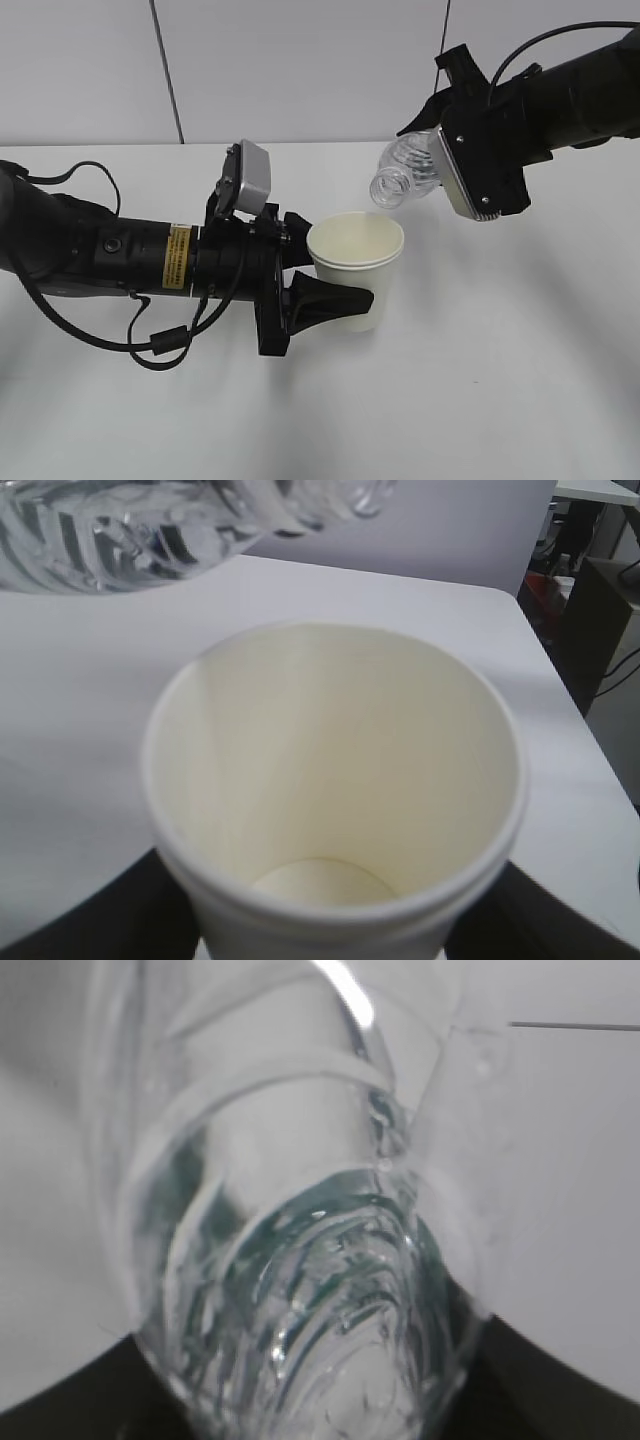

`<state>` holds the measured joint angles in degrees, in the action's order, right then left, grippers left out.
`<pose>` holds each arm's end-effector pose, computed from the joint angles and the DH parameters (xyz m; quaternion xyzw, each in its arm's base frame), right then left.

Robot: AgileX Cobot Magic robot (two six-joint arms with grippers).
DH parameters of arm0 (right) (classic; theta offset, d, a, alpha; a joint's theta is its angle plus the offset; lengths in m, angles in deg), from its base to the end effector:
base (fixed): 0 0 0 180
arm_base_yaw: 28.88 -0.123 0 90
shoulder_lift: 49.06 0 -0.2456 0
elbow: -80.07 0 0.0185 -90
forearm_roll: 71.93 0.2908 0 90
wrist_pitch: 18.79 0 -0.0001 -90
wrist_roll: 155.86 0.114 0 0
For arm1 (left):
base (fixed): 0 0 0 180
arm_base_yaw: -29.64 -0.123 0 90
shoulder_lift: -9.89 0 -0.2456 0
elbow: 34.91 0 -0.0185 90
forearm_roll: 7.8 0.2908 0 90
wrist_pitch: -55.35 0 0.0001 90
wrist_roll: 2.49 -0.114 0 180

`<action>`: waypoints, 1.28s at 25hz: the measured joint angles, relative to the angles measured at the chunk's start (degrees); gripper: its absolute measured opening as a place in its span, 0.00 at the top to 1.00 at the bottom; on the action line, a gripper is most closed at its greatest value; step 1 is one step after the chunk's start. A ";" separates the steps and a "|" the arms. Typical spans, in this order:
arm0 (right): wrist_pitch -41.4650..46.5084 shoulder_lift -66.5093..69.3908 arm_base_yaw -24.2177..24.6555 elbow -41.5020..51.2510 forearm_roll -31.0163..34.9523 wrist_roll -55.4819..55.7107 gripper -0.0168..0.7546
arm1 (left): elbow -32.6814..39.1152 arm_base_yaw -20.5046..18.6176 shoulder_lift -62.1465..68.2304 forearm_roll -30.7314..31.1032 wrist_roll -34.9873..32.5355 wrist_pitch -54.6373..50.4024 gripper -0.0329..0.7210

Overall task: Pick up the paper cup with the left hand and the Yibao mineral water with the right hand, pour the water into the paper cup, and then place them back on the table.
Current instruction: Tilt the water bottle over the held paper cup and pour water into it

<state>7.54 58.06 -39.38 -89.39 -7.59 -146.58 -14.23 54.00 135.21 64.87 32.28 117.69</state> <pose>0.4034 0.1212 0.1723 -0.8090 0.3722 -0.1938 0.4115 0.3014 -0.2422 0.0655 0.5234 0.5872 -0.4223 0.4505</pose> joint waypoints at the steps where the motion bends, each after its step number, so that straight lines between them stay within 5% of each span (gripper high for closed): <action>1: 0.00 0.00 0.00 0.00 0.00 -0.11 0.43 | 0.00 0.00 0.00 0.00 0.00 0.00 0.40; 32: -0.26 0.00 0.00 0.00 0.52 -6.99 0.43 | -0.05 1.83 0.00 -1.67 0.37 -1.24 0.40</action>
<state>7.28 58.06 -39.38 -89.39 -7.07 -153.56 -14.28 55.83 135.21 63.19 32.65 116.45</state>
